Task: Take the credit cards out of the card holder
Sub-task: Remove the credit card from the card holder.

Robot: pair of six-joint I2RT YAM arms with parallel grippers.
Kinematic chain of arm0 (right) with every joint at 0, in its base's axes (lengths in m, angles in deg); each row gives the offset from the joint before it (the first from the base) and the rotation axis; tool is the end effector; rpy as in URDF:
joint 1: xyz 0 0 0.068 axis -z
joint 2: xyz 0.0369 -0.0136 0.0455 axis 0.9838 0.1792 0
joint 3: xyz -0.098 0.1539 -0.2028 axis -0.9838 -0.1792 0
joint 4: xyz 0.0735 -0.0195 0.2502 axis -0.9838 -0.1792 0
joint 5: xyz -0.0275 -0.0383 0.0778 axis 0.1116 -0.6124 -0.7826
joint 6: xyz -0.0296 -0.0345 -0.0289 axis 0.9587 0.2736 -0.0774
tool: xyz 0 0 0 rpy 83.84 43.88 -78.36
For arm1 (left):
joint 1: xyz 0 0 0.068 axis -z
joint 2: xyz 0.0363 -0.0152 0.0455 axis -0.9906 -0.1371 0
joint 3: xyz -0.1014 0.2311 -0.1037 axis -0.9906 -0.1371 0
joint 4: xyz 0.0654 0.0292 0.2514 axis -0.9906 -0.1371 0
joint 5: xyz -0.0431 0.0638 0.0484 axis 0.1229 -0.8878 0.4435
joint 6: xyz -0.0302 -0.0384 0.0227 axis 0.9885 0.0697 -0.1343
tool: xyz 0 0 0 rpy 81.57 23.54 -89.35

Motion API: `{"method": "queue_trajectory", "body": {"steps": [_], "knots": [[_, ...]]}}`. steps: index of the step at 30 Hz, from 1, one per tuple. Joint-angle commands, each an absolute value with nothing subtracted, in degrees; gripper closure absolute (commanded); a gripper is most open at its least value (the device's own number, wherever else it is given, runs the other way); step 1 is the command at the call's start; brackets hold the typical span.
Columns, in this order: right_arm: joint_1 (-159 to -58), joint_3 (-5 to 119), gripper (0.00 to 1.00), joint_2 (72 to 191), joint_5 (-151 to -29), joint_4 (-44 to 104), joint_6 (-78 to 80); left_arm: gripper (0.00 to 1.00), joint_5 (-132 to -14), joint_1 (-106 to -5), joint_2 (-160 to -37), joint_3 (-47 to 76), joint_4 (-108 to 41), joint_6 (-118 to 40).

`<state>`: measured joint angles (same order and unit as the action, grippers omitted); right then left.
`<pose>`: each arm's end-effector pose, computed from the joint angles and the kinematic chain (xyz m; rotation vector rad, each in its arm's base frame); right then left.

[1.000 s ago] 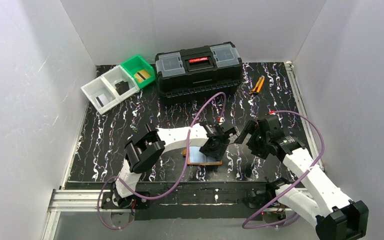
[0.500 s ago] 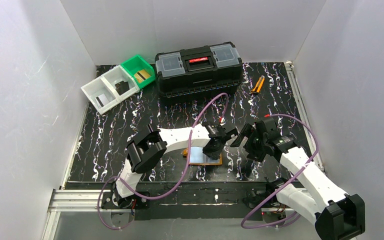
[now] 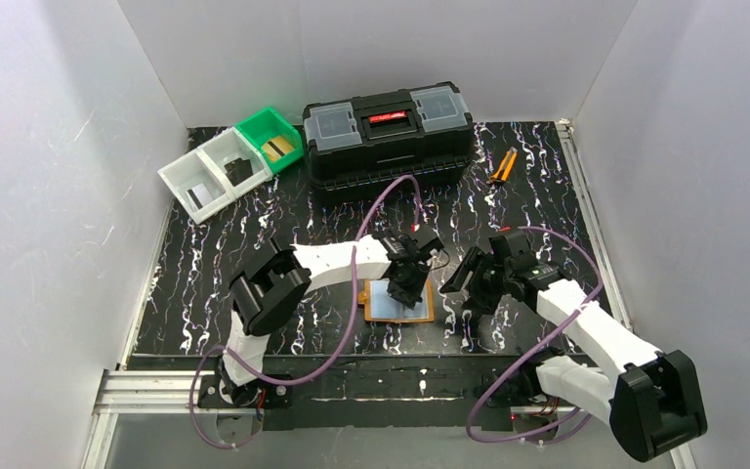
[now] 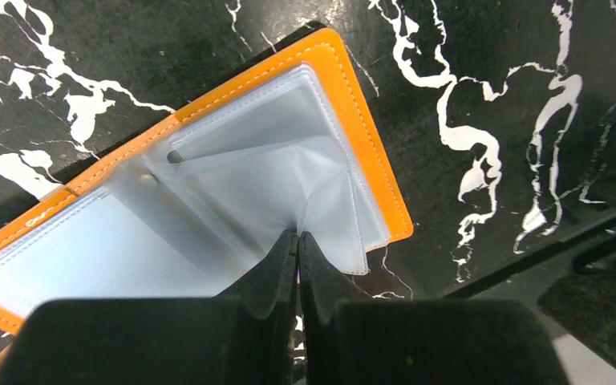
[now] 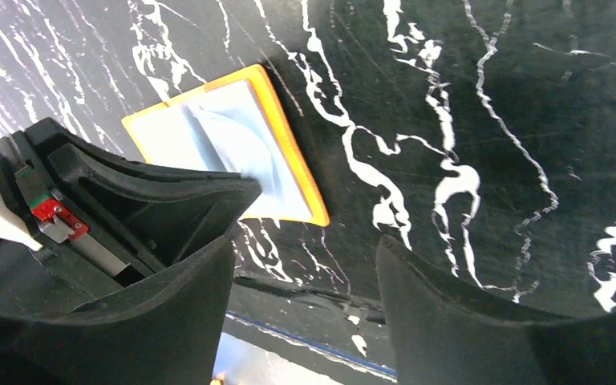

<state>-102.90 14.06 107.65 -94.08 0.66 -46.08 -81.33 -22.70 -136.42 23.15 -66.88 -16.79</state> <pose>0.1711 0.0809 0.1994 0.6237 2.6056 0.7404 0.2093 -0.3545 0.1767 0.6244 2.7188 -0.4711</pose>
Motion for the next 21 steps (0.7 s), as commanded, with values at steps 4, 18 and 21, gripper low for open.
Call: {"method": "queue_trajectory", "body": {"steps": [4,18,21], "knots": [[-104.50,14.60,0.39,112.72,-99.92,7.74,-46.10,1.00,-69.82,-27.11,-132.69,14.20,-61.24,-13.38],[-108.59,17.59,0.59,122.21,-102.52,14.29,-47.94,1.00,-63.64,-30.56,-127.12,8.73,-55.75,-11.23],[-109.63,18.75,0.61,124.37,-102.62,14.96,-48.13,1.00,-63.07,-30.68,-126.98,8.28,-55.16,-11.15]]}}
